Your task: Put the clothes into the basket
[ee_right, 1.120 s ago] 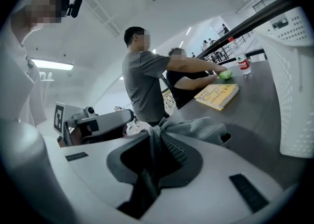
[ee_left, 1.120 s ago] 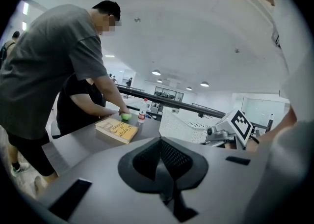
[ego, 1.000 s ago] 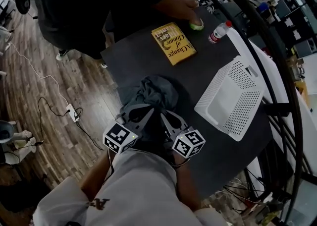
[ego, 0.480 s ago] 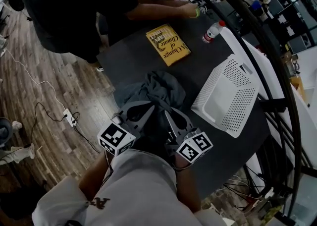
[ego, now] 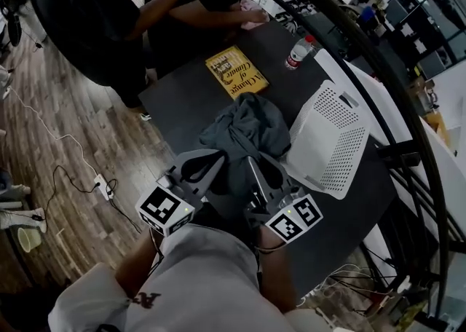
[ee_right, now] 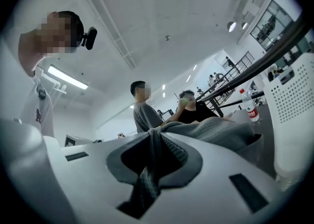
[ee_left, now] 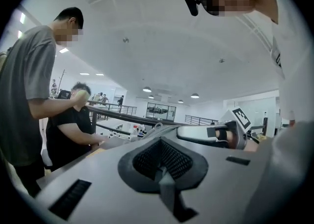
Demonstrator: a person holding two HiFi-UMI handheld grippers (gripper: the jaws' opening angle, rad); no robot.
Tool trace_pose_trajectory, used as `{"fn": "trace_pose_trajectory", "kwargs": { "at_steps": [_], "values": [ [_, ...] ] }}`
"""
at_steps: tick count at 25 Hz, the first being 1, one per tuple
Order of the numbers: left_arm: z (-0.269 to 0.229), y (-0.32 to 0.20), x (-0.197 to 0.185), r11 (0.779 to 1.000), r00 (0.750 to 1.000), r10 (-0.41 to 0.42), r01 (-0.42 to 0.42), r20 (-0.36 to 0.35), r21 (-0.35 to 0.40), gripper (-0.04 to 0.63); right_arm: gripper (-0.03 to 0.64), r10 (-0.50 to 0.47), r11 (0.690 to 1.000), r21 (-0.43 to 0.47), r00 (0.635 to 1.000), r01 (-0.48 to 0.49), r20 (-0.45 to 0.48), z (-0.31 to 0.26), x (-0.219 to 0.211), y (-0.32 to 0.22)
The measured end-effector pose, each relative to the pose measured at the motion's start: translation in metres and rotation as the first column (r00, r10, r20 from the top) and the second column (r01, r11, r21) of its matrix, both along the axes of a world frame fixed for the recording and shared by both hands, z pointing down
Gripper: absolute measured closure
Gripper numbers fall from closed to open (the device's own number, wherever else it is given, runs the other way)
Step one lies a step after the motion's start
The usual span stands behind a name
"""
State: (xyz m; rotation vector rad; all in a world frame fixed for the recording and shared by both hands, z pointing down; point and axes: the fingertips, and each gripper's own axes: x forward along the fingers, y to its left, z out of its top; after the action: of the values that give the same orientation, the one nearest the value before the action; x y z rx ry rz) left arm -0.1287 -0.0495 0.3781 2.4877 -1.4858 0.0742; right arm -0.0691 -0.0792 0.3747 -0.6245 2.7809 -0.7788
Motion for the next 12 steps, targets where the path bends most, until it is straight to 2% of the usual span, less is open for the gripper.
{"fn": "trace_pose_trajectory", "kwargs": {
  "at_steps": [12],
  "values": [
    [-0.06, 0.02, 0.038, 0.993, 0.998, -0.022, 0.014, 0.064, 0.114, 0.591, 0.558, -0.01, 0.993, 0.12, 0.994, -0.003, 0.108, -0.064, 0.037, 0.014]
  ]
}}
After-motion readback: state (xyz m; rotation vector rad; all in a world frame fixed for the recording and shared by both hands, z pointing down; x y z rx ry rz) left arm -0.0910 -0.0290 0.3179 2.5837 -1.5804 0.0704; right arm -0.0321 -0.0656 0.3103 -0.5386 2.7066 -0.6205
